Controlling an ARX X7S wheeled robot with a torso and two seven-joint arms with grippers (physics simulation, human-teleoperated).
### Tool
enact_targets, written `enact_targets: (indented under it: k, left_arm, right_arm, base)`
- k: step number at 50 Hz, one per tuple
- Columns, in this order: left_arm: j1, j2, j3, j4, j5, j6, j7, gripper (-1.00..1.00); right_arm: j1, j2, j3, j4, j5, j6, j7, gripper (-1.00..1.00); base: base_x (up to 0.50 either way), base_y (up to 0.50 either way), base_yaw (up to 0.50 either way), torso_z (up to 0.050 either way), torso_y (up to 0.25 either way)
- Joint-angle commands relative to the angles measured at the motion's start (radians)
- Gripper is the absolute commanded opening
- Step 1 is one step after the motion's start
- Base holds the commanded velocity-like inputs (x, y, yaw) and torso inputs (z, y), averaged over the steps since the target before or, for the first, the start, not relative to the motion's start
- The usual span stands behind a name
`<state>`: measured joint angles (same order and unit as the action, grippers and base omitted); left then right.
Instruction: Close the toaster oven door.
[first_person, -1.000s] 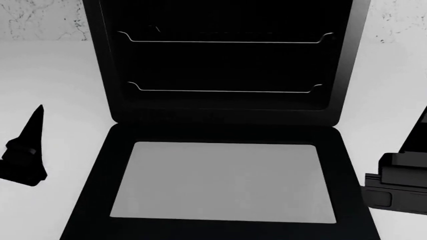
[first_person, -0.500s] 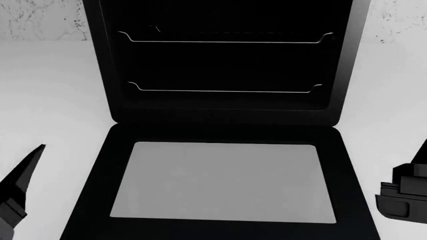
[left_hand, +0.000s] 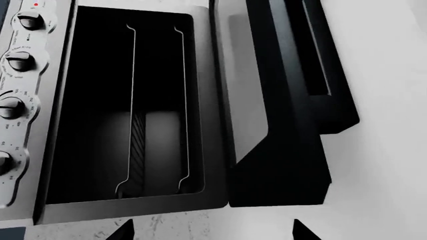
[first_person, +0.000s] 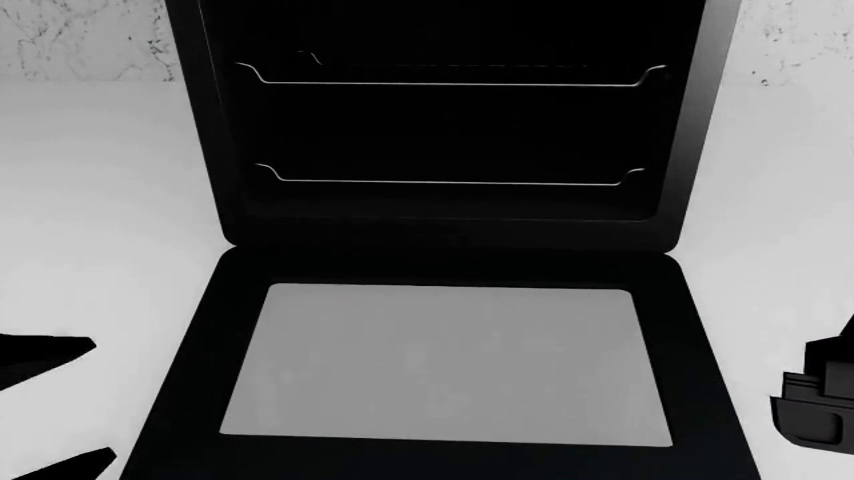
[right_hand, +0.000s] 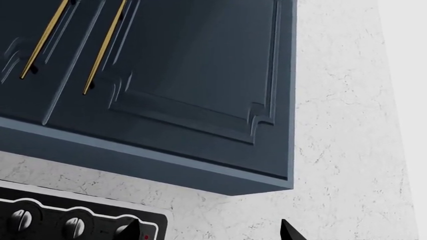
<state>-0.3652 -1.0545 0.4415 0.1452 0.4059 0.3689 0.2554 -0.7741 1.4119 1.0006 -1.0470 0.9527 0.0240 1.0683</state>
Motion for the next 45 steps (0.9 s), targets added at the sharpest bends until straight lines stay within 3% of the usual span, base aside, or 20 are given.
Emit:
enact_targets:
  k: [1,22,31,45]
  left_arm:
    - [0.032,-0.029,0.026,-0.004,0.044,0.023,0.014,1.0]
    - [-0.114,0.101,0.115,-0.197,0.12,0.145,0.021,1.0]
    - [-0.191,0.146,0.147,-0.309,0.142,0.193,0.026,1.0]
    - [-0.309,0.212,0.197,-0.446,0.2,0.237,0.047,1.0]
  right_arm:
    - [-0.008,-0.023,-0.004,0.0,-0.014,-0.012,-0.012,1.0]
    - [-0.009,-0.028,0.006,0.0,-0.007,0.004,-0.015,1.0]
    - [-0.004,0.034,-0.019,0.0,0.001,0.011,0.037,1.0]
    - [-0.002,-0.008,-0.085,0.0,-0.053,-0.016,0.026,1.0]
  base:
    - [0.0,0.0,0.0,0.0,0.0]
    - [0.0,0.0,0.0,0.0,0.0]
    - [0.01,0.0,-0.01,0.0,0.0]
    - [0.01,0.0,-0.01,0.0,0.0]
